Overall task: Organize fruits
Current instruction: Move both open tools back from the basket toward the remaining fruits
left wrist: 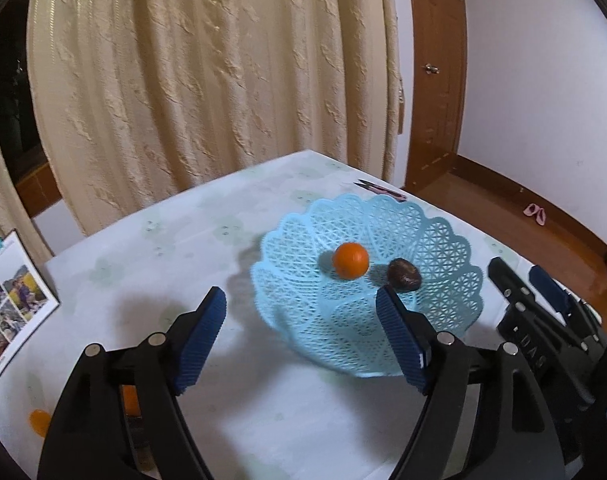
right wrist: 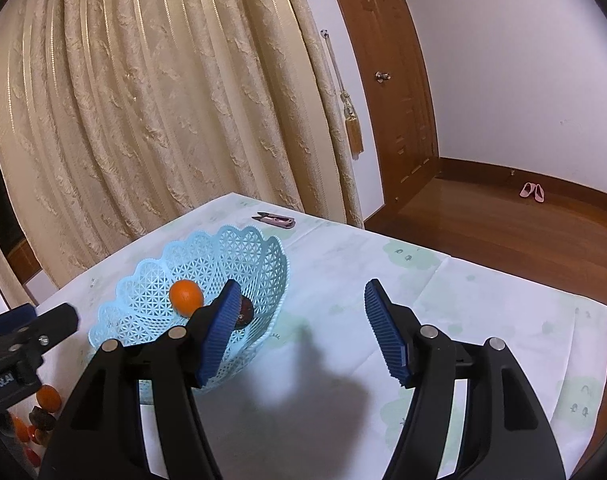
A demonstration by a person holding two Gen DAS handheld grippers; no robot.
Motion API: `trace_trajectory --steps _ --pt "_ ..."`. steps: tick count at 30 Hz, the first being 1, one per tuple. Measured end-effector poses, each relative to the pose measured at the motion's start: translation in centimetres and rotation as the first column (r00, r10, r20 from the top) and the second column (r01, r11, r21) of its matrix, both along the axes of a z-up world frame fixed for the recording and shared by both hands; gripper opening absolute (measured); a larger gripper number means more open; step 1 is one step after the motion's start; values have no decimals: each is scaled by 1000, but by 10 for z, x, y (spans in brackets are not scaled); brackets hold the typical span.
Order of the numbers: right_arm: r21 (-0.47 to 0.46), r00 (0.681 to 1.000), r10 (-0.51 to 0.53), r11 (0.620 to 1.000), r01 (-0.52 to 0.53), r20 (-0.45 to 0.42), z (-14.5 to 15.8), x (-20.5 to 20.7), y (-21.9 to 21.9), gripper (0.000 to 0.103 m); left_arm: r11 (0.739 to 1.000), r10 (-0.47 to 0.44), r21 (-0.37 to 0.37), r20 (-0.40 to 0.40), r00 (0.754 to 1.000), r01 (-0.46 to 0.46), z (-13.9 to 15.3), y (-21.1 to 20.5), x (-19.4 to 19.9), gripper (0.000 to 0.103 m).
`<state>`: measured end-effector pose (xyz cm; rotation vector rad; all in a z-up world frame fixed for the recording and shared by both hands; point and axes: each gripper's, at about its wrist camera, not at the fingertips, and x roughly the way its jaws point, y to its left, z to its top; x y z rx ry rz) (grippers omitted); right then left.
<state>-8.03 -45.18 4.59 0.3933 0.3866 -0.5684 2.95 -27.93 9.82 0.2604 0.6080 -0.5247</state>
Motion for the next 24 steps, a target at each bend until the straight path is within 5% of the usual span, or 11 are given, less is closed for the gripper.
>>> trace_trajectory --steps 12,17,24 --pt "-32 999 37 999 -37 -13 6 3 15 66 991 126 30 88 988 -129 9 64 -6 78" --pt "-36 994 110 993 -110 -4 19 6 38 77 980 198 20 80 977 -200 11 108 -3 78" --pt "-96 968 250 964 -250 -13 35 21 92 77 941 332 40 57 941 -335 7 182 7 78"
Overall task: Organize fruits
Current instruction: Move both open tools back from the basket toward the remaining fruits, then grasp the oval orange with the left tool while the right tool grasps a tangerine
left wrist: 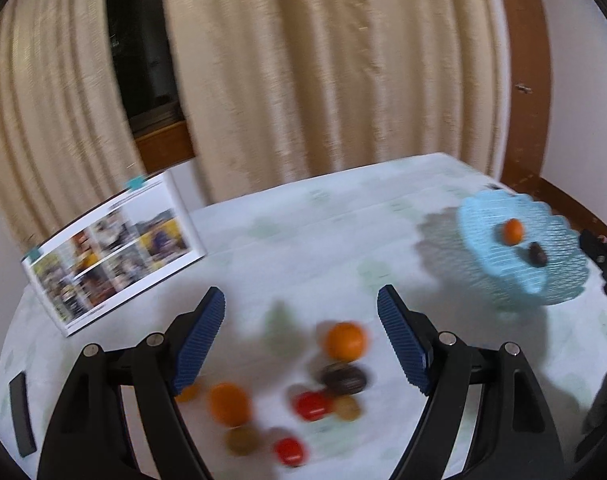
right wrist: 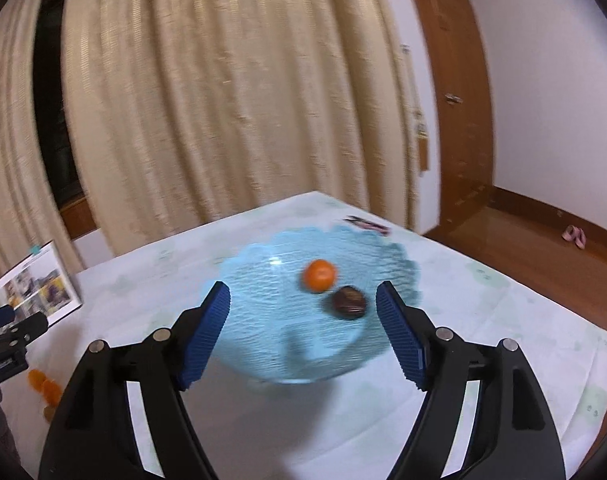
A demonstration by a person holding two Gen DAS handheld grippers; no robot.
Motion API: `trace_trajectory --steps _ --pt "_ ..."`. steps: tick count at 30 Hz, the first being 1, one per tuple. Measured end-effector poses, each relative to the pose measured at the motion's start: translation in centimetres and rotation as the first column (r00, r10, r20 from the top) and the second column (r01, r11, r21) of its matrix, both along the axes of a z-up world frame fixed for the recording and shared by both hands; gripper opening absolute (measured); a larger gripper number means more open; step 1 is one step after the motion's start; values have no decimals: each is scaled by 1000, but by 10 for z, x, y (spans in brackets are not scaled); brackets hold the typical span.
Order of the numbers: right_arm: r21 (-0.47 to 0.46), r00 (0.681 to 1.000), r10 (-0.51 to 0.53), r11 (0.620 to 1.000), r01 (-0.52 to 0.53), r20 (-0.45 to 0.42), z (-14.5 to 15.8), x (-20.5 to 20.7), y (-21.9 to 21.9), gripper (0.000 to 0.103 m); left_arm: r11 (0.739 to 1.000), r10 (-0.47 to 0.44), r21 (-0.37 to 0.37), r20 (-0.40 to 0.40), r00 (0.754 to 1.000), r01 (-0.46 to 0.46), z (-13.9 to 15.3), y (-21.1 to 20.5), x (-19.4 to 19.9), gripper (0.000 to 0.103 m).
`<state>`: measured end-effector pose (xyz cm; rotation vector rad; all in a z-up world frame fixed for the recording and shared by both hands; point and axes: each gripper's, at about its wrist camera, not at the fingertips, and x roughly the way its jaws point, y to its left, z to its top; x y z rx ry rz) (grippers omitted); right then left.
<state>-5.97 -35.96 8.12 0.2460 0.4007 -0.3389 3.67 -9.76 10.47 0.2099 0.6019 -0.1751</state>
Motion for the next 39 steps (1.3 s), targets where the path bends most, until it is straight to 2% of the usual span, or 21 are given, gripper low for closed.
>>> trace_trajectory --steps 5,10,15,22,39 --pt "-5 993 110 994 -111 -48 -4 15 34 80 995 101 -7 -34 994 -101 -8 50 7 78" --pt "-4 978 184 983 -185 -100 -14 24 61 81 978 209 -11 -77 975 -210 -24 99 17 78" --pt "-1 958 246 969 -249 -150 -25 32 84 81 966 252 -28 -144 957 -259 -47 129 25 78" --pt "-5 926 311 948 -319 -212 -38 39 109 80 965 238 -53 -223 945 -255 -72 139 36 72" --pt "46 885 389 919 -391 -256 -43 60 128 80 976 138 -135 -232 963 -172 -80 135 41 67"
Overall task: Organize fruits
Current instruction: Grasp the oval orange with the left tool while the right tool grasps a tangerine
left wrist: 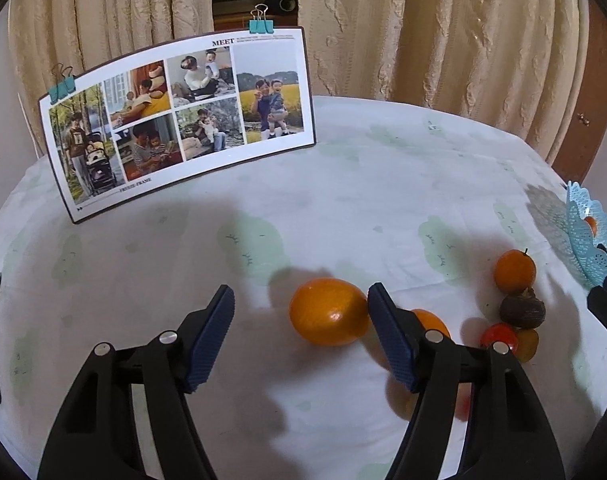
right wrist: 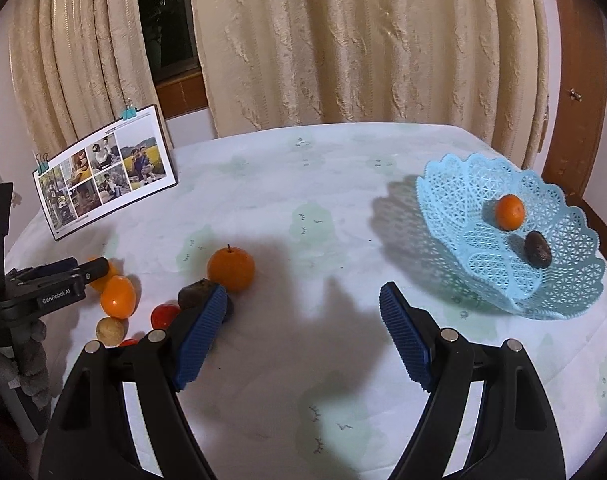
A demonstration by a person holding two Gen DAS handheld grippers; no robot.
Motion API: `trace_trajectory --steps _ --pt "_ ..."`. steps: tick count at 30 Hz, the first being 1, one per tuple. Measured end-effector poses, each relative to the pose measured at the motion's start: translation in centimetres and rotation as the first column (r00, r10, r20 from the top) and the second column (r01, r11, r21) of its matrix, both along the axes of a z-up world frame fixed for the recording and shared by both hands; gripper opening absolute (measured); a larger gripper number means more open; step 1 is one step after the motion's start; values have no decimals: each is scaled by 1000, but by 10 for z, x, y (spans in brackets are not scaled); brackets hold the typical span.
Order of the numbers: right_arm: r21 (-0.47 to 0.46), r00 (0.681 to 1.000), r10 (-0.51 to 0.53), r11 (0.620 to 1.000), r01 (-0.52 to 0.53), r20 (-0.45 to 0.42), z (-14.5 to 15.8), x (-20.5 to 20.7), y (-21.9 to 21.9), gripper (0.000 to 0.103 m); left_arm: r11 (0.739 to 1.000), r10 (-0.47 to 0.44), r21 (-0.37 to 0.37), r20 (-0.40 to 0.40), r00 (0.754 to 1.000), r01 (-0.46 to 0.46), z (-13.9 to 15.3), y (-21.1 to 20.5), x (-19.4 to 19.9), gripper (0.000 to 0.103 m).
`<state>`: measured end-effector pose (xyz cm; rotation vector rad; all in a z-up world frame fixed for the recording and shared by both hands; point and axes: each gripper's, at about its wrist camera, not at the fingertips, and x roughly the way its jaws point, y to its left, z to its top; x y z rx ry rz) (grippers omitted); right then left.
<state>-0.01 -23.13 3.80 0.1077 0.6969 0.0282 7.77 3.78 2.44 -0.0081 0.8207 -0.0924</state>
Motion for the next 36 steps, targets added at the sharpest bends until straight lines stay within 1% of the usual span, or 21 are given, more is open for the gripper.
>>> trace_trajectory --steps 5,7,9,13,16,17,19,20,22,24,26,27,33,36 --pt "47 999 15 999 -13 -36 -4 13 1 81 999 -29 -43 -6 1000 28 -1 1 1 57" --pt "79 998 25 997 -21 -55 -5 21 3 81 998 -38 -47 -5 999 37 0 0 1 52" --pt "113 996 44 993 -35 -75 -7 30 5 81 998 -45 -54 -6 999 44 0 0 1 50" --pt "220 987 80 974 -47 -142 -14 57 8 80 997 -42 -60 -12 999 41 -1 0 1 50" --pt "263 980 95 964 -47 -173 -18 73 13 78 997 -33 -67 -19 999 31 -2 3 1 50" --pt "266 978 101 963 -51 -180 -20 78 16 77 997 -31 -67 -18 999 30 -2 3 1 50" --pt "262 973 119 963 -64 -199 -23 87 23 71 997 -33 -65 -16 999 32 -1 2 0 50" --pt "252 970 122 965 -67 -210 -25 91 27 69 997 -35 -64 -15 999 34 -2 2 0 50" --pt "222 965 116 973 -63 -234 -31 97 34 60 997 -38 -62 -16 999 37 -2 1 -1 50" --pt "198 965 109 978 -62 -237 -34 99 38 57 997 -37 -63 -19 999 36 -2 2 0 50" --pt "183 965 113 981 -70 -236 -35 99 39 48 997 -36 -65 -23 999 34 -4 2 1 50" --pt "183 964 116 980 -73 -237 -36 99 39 41 997 -35 -65 -26 999 33 -4 3 2 50" --pt "193 972 102 979 -60 -213 -30 90 31 41 997 -42 -60 -28 999 40 -6 2 3 49" --pt "187 982 80 981 -47 -172 -18 82 23 41 998 -38 -52 -25 999 36 -6 2 3 45"
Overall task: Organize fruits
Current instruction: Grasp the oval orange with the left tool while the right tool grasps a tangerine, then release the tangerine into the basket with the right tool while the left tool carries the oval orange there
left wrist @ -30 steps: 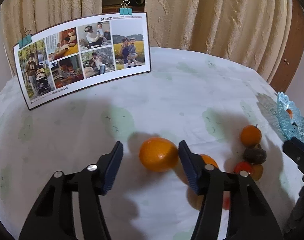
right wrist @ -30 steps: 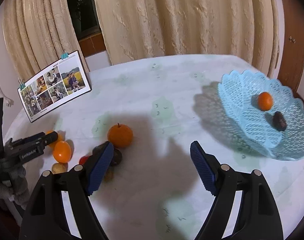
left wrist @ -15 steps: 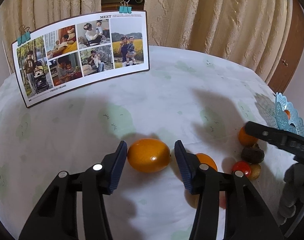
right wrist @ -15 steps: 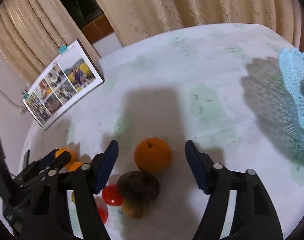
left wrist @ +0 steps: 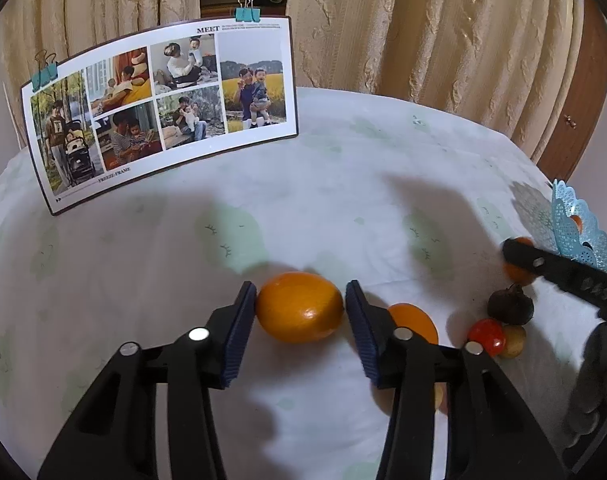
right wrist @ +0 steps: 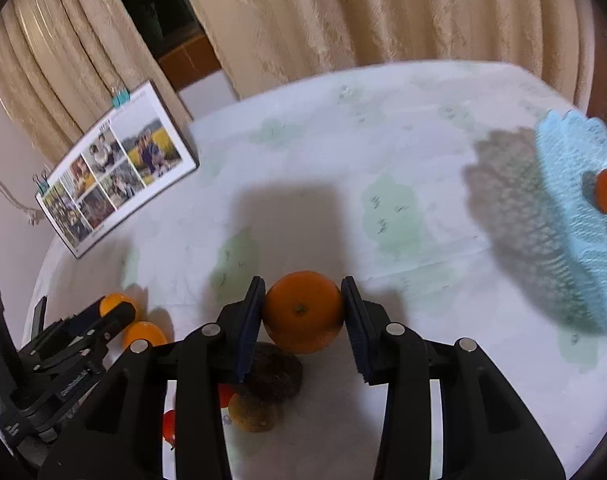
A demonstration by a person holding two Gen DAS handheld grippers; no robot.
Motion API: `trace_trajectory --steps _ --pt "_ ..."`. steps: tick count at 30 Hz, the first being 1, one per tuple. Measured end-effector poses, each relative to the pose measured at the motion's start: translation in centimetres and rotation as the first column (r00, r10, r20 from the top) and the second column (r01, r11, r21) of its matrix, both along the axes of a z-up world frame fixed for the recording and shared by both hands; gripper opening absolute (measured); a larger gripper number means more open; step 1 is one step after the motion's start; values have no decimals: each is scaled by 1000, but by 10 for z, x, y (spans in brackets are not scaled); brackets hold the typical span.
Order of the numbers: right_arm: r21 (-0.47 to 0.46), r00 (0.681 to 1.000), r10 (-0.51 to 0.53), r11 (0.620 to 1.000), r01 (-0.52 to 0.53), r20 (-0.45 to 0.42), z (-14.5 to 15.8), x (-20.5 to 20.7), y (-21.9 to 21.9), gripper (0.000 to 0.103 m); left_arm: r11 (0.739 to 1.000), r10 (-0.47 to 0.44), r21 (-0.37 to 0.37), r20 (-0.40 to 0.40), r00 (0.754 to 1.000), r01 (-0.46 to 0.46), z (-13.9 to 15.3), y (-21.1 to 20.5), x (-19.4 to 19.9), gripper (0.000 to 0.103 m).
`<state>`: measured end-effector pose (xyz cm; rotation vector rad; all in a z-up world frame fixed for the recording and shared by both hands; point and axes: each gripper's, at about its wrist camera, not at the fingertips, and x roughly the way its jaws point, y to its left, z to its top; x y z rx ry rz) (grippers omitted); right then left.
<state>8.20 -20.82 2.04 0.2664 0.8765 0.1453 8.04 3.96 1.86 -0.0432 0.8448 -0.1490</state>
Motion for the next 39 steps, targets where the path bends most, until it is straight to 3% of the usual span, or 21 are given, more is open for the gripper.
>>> trace_trajectory --steps 14,27,29,31,39 --pt "-38 965 -191 979 201 179 50 -46 -78 41 1000 -5 -6 3 1000 5 8 -1 -5 45" --pt "-54 909 -379 918 393 176 38 -76 -158 41 1000 -23 12 37 999 23 26 -17 -18 45" --pt "-55 895 -408 904 424 182 35 -81 -169 45 999 -29 13 40 999 29 29 -23 -20 45" --pt "-41 878 -438 891 453 191 34 -88 -181 57 999 -41 12 47 998 41 33 -31 -23 45" --pt "-36 832 -498 853 521 245 34 -110 -203 58 993 -116 25 84 990 115 54 -78 -33 45"
